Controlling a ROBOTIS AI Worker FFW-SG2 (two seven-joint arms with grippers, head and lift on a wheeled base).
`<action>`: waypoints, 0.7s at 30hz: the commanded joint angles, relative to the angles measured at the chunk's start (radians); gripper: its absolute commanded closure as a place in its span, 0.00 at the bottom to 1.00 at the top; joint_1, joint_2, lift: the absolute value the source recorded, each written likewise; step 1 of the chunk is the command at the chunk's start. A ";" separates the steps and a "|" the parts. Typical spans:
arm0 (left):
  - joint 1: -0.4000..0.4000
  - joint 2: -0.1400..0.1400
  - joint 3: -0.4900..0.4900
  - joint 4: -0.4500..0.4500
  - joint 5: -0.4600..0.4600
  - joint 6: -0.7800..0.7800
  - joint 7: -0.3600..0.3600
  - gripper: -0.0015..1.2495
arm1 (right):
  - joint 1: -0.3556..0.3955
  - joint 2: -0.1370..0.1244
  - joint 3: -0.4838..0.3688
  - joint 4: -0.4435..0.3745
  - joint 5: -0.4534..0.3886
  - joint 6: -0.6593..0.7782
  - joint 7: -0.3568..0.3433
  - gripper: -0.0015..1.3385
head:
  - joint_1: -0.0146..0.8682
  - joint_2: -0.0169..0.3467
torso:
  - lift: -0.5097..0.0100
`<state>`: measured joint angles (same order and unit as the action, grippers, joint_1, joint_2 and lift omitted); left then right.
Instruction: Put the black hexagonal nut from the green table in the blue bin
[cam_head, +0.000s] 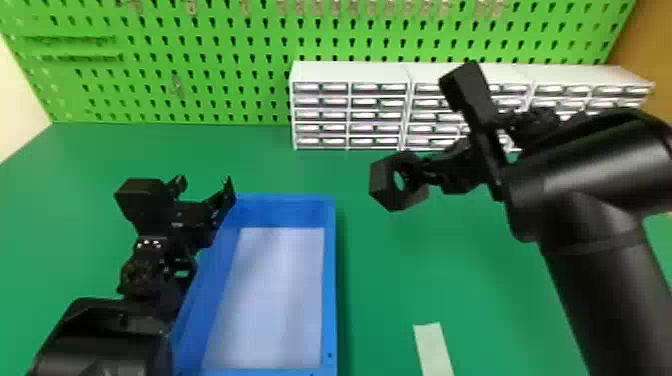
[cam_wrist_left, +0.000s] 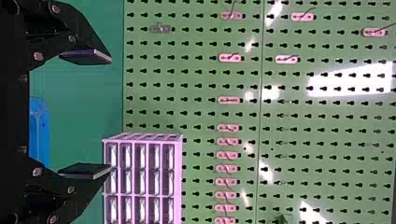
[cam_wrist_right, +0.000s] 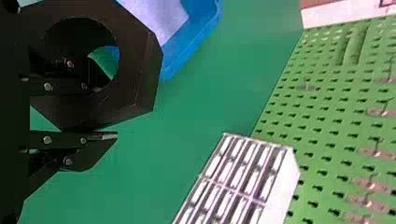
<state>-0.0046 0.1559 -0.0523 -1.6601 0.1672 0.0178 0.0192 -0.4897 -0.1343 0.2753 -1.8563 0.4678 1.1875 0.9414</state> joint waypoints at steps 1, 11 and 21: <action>0.000 0.001 0.000 0.000 0.000 0.001 0.001 0.35 | -0.013 0.025 0.018 0.003 -0.038 -0.014 -0.026 0.78 | 0.79 0.19 | 0.79; 0.002 0.001 0.005 0.000 0.000 -0.001 0.001 0.35 | -0.049 0.048 0.102 0.051 -0.112 -0.045 -0.081 0.78 | 0.79 0.19 | 0.79; 0.003 -0.001 0.008 0.000 0.000 -0.001 -0.001 0.35 | -0.089 0.039 0.232 0.108 -0.253 -0.081 -0.176 0.78 | 0.79 0.19 | 0.79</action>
<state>-0.0017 0.1560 -0.0455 -1.6601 0.1684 0.0168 0.0190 -0.5626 -0.0930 0.4586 -1.7673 0.2690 1.1214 0.7835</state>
